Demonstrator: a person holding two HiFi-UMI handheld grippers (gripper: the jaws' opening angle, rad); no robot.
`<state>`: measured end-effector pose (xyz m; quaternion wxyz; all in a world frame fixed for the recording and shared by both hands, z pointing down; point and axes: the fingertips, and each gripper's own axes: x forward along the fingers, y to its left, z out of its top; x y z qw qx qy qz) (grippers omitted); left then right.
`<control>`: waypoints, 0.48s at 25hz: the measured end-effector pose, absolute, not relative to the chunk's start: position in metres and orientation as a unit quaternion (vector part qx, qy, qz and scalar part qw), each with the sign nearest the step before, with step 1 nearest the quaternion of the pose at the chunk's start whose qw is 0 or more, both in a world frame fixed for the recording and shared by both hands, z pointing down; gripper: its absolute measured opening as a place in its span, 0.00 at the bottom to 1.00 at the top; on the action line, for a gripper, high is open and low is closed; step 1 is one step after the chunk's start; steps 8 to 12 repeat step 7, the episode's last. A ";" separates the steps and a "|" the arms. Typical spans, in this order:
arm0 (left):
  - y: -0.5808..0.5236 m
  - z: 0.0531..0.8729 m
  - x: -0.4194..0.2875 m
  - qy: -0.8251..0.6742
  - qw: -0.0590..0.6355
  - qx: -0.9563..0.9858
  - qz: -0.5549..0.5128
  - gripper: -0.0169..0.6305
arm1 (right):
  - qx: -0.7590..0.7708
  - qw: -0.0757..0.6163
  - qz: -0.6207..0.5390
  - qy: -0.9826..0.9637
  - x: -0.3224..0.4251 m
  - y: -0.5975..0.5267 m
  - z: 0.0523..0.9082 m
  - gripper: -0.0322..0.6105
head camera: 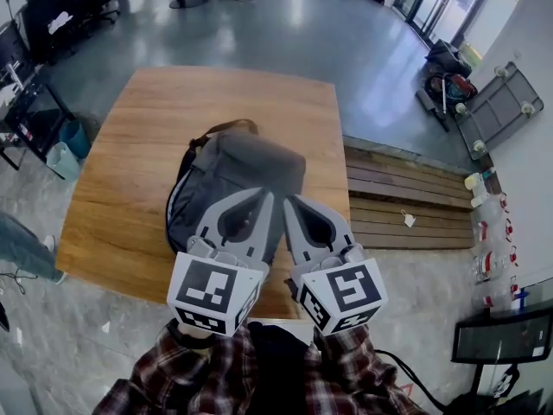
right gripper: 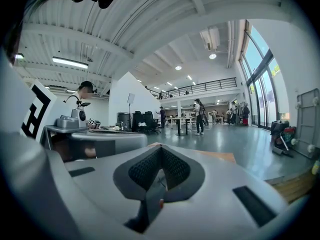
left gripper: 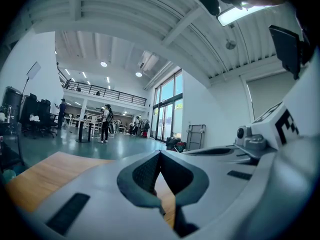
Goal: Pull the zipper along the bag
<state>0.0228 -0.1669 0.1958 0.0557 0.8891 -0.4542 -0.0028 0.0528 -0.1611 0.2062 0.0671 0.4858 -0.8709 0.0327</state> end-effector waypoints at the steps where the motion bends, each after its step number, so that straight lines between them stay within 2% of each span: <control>1: -0.168 0.196 0.022 -0.455 0.055 0.889 -0.003 0.04 | 0.486 0.067 0.032 -0.871 0.053 -0.161 0.206 0.06; 12: -0.172 0.197 0.023 -0.458 0.056 0.887 -0.004 0.04 | 0.484 0.065 0.033 -0.872 0.055 -0.164 0.206 0.06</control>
